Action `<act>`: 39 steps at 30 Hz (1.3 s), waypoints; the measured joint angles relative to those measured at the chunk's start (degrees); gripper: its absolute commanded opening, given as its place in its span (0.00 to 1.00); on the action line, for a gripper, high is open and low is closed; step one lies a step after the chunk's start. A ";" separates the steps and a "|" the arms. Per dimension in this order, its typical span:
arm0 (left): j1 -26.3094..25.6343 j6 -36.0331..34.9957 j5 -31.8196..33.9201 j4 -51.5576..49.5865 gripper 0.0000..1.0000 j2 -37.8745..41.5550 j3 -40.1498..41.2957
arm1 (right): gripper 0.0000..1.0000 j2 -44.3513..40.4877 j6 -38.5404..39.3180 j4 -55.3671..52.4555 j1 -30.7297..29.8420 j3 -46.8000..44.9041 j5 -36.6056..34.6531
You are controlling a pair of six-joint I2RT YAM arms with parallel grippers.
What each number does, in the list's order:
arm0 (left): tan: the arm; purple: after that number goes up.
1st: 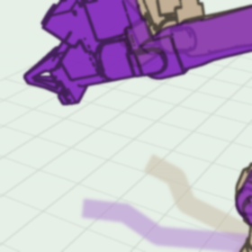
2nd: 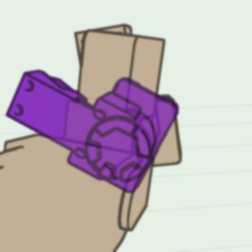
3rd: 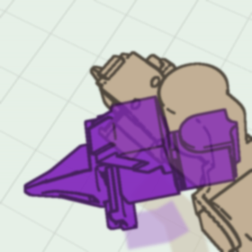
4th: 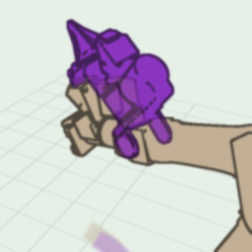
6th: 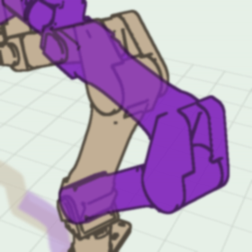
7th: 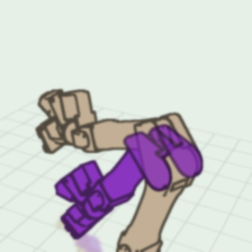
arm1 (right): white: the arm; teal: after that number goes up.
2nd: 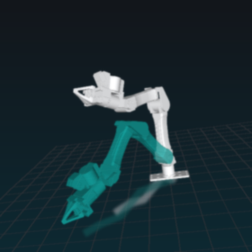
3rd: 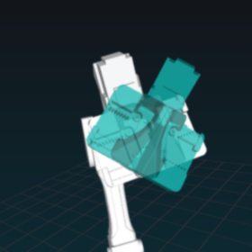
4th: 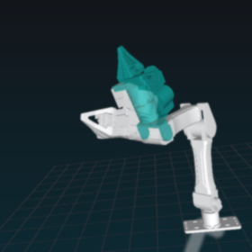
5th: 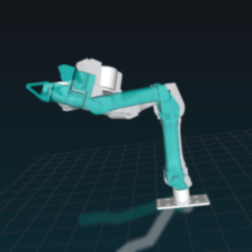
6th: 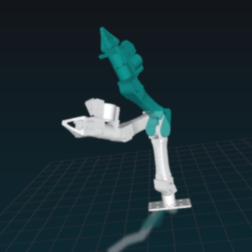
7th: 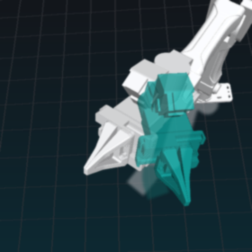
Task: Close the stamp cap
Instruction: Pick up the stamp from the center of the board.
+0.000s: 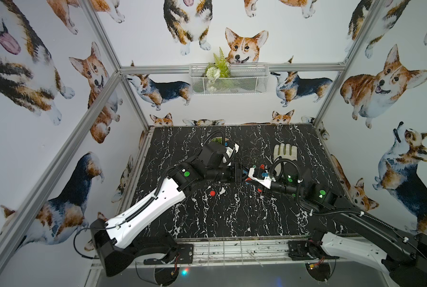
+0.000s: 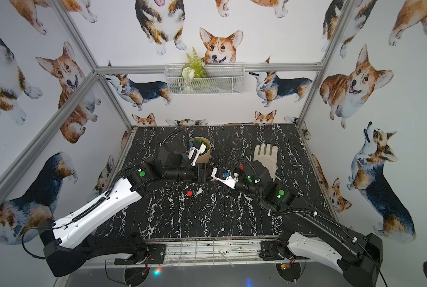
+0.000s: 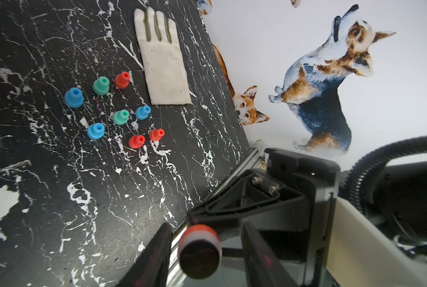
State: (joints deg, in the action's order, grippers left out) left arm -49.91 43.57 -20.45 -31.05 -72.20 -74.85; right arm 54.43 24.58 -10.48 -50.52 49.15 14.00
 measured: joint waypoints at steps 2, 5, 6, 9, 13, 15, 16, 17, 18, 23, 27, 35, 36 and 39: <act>-0.31 0.13 0.33 -0.02 0.46 -0.33 -0.22 | 0.07 -0.04 -0.02 -0.02 0.04 0.02 -0.09; -0.52 0.15 0.83 -0.07 0.44 -0.50 -0.42 | 0.07 -0.35 -0.04 -0.02 0.04 0.02 -0.28; -0.63 0.15 0.90 -0.07 0.42 -0.50 -0.44 | 0.07 -0.48 -0.04 0.04 0.04 0.02 -0.31; -0.83 0.17 0.94 -0.09 0.38 -0.37 -0.46 | 0.07 -1.01 -0.07 0.26 0.02 0.02 -0.46; -0.90 0.17 1.20 -0.15 0.35 -0.11 -0.50 | 0.07 -1.44 -0.07 0.42 0.02 0.02 -0.46; -0.98 0.17 1.36 -0.15 0.35 -0.11 -0.52 | 0.07 -1.55 -0.07 0.42 0.02 0.02 -0.46; -1.01 0.17 1.38 -0.15 0.36 -0.11 -0.55 | 0.07 -1.60 -0.07 0.42 0.02 0.02 -0.48; -1.01 0.17 1.36 -0.15 0.37 -0.11 -0.55 | 0.07 -1.64 -0.07 0.42 0.02 0.02 -0.48; -1.01 0.17 1.33 -0.15 0.38 -0.09 -0.55 | 0.07 -1.66 -0.07 0.42 0.02 0.02 -0.50; -1.16 0.57 0.22 -0.46 0.38 -0.48 -0.98 | 0.07 -1.77 -0.07 0.85 0.00 0.02 -1.60; -1.18 0.57 0.07 -1.25 0.35 -0.26 -1.18 | 0.07 -2.10 -0.04 1.44 0.00 0.02 -2.05; -1.25 0.52 0.04 -2.47 0.30 -0.37 -2.08 | 0.08 -2.27 0.70 2.03 -0.11 0.00 -1.49; -1.25 0.52 0.04 -2.73 0.32 -0.42 -2.19 | 0.08 -2.19 0.90 2.03 -0.11 0.00 -1.31; -1.25 0.50 0.11 -3.28 0.35 -0.57 -2.40 | 0.08 -1.88 1.42 1.97 -0.24 0.11 -0.79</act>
State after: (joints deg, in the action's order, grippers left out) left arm -51.16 44.07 -20.34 -34.33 -72.77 -77.25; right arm 52.56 26.00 -8.51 -50.76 49.25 13.21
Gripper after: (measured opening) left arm 0.329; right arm 0.196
